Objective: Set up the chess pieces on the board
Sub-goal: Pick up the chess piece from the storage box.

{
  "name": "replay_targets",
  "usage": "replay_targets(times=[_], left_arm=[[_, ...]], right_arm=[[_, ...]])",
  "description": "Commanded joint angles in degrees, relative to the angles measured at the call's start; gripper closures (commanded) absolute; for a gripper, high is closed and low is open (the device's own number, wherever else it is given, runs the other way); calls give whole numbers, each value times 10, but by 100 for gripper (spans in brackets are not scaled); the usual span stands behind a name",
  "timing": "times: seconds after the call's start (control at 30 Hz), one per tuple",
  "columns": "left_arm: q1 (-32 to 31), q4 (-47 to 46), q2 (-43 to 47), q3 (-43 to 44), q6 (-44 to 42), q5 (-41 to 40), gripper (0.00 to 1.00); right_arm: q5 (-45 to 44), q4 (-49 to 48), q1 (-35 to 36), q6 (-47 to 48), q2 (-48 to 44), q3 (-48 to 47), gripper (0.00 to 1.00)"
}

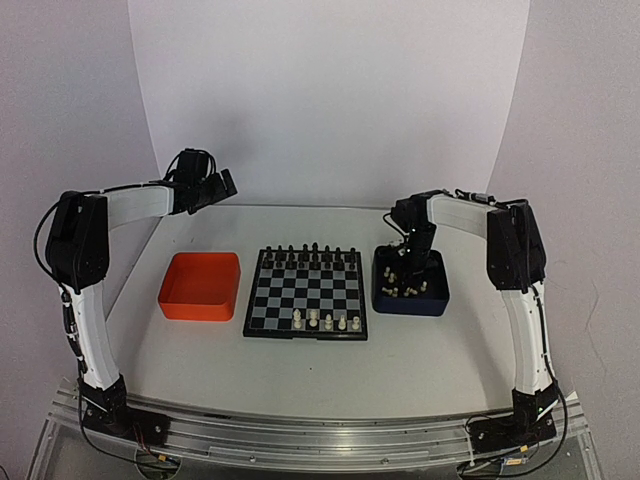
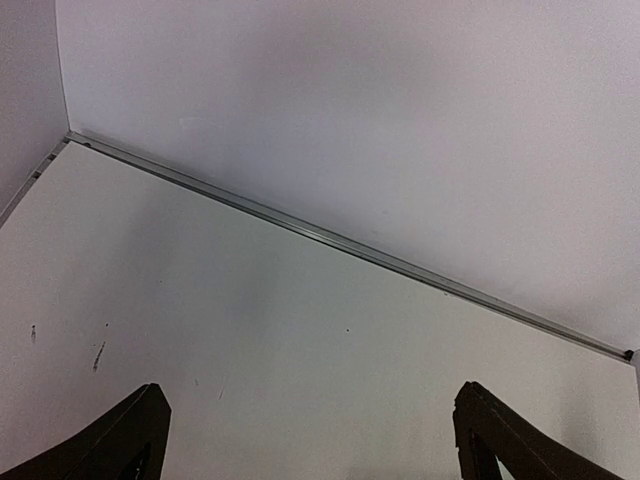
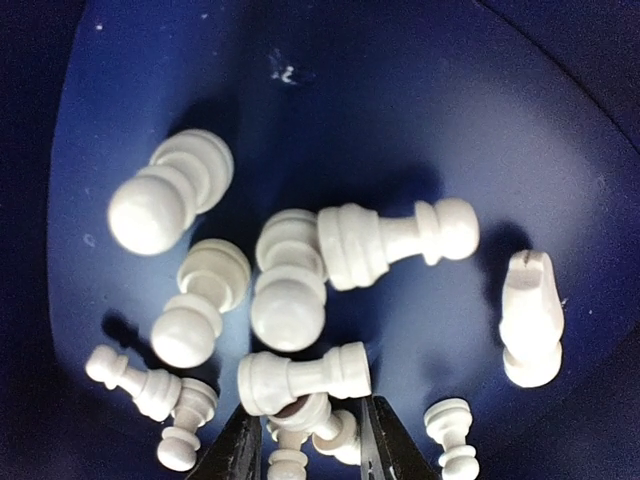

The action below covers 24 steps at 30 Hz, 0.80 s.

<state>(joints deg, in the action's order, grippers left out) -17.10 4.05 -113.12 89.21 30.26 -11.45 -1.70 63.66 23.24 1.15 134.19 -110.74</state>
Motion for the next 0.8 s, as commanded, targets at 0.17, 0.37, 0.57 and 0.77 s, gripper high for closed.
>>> replay_targets(times=[0.17, 0.37, 0.57, 0.77], left_arm=[[-2, -3, 3, 20, 0, 7, 0], [-2, -3, 0, 20, 3, 9, 0], [-2, -1, 2, 19, 4, 9, 0], [-2, 2, 8, 15, 4, 6, 0]], right_arm=[[-39, -31, 3, -60, -7, -6, 69], [-46, -52, 3, -86, -4, 0, 70], [-41, -106, 3, -103, -20, 30, 73], [-51, -114, 3, -110, -29, 48, 81]])
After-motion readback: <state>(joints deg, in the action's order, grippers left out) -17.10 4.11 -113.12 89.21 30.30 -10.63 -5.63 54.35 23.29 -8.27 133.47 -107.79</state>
